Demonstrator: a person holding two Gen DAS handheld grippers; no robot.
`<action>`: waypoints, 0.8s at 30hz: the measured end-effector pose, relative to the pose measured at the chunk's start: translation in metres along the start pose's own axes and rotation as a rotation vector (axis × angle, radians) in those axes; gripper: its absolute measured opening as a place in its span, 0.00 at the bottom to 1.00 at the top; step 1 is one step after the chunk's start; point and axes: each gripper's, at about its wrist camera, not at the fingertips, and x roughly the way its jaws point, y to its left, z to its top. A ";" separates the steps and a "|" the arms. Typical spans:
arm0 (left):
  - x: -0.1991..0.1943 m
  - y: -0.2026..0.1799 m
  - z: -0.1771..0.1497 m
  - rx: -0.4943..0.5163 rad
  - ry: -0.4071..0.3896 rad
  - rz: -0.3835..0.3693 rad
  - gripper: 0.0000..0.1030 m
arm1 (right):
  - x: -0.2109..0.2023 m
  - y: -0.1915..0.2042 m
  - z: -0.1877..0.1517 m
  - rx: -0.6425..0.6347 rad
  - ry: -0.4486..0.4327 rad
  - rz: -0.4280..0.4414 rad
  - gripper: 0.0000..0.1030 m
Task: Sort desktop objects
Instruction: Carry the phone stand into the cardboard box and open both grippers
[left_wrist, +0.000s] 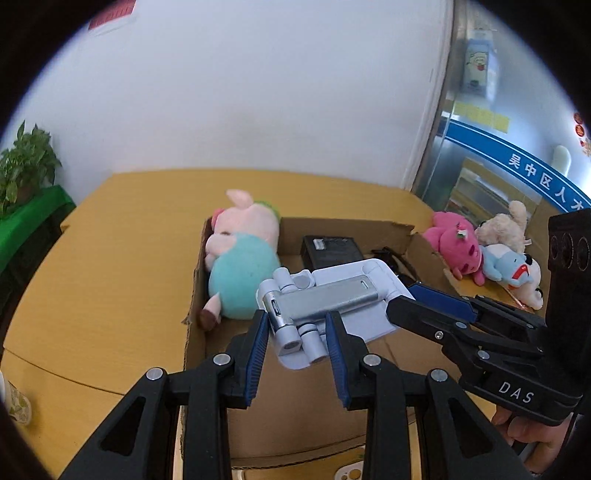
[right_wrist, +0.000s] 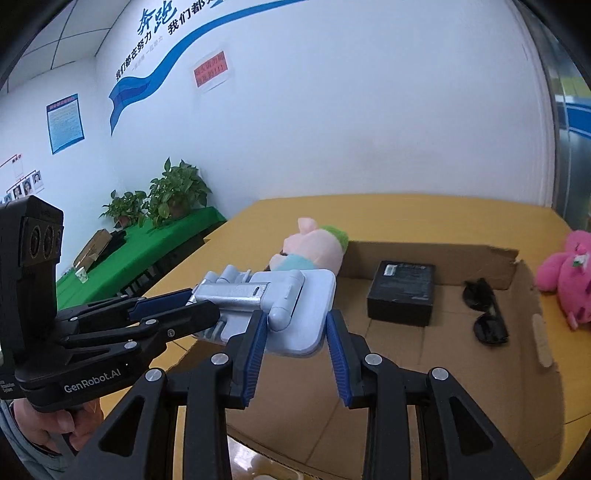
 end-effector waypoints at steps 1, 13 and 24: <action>0.008 0.009 -0.002 -0.021 0.027 -0.005 0.30 | 0.013 0.000 -0.002 0.009 0.019 0.010 0.31; 0.068 0.023 -0.033 0.011 0.253 0.131 0.29 | 0.119 -0.027 -0.055 0.181 0.310 0.057 0.31; 0.085 0.018 -0.036 0.130 0.326 0.283 0.14 | 0.140 -0.025 -0.073 0.247 0.473 0.075 0.31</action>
